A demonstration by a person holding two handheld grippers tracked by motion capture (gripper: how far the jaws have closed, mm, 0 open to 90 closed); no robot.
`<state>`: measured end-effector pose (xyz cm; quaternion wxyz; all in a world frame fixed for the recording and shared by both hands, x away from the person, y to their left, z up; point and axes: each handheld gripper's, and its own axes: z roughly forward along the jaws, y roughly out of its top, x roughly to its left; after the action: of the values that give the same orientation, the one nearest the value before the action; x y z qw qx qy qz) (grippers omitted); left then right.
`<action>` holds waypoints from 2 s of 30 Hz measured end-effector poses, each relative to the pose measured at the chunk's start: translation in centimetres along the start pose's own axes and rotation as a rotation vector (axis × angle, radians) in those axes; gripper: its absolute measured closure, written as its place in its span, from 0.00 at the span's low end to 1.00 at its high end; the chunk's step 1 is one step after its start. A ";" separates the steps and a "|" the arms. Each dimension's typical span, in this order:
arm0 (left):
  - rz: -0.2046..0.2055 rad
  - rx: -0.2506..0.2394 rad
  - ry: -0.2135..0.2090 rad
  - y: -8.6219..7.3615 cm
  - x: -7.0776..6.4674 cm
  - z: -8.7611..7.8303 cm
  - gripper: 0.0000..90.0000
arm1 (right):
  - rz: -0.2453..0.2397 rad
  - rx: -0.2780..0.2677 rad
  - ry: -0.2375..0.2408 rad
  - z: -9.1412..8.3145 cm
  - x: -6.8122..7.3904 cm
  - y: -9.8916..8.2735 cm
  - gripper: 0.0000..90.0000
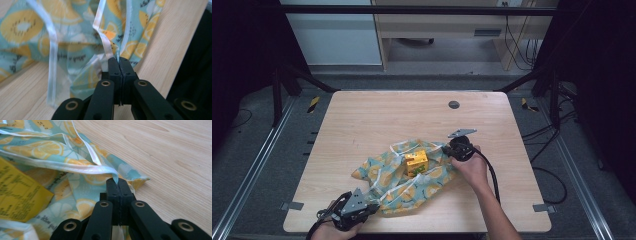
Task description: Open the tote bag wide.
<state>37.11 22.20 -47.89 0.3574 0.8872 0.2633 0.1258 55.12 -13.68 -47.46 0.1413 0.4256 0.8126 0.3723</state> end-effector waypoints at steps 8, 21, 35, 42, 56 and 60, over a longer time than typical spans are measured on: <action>-0.005 0.014 0.016 -0.4 0.4 0.2 1.00 | 0.005 0.018 -0.015 0.4 -0.6 -0.2 1.00; 0.010 0.044 0.016 -0.5 0.3 0.7 1.00 | 0.009 0.027 -0.028 0.8 -1.1 -0.4 1.00; -0.011 0.013 0.022 -0.6 0.4 0.6 0.99 | 0.019 0.028 -0.037 0.9 -1.1 -0.4 0.96; -0.027 -0.076 0.065 -0.3 0.3 -0.4 0.85 | -0.013 -0.024 -0.098 -1.3 -0.5 0.3 0.64; -0.026 -0.184 0.119 1.1 -0.7 -1.9 0.49 | -0.028 -0.129 -0.105 -6.6 0.8 1.5 0.28; -0.030 -0.209 0.132 1.7 -0.5 -2.4 0.43 | -0.050 -0.153 -0.092 -8.0 1.5 1.9 0.27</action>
<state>36.28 22.28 -45.01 0.4317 0.8308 0.2849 0.2054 50.94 -15.73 -40.49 0.2198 0.4100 0.7847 0.4096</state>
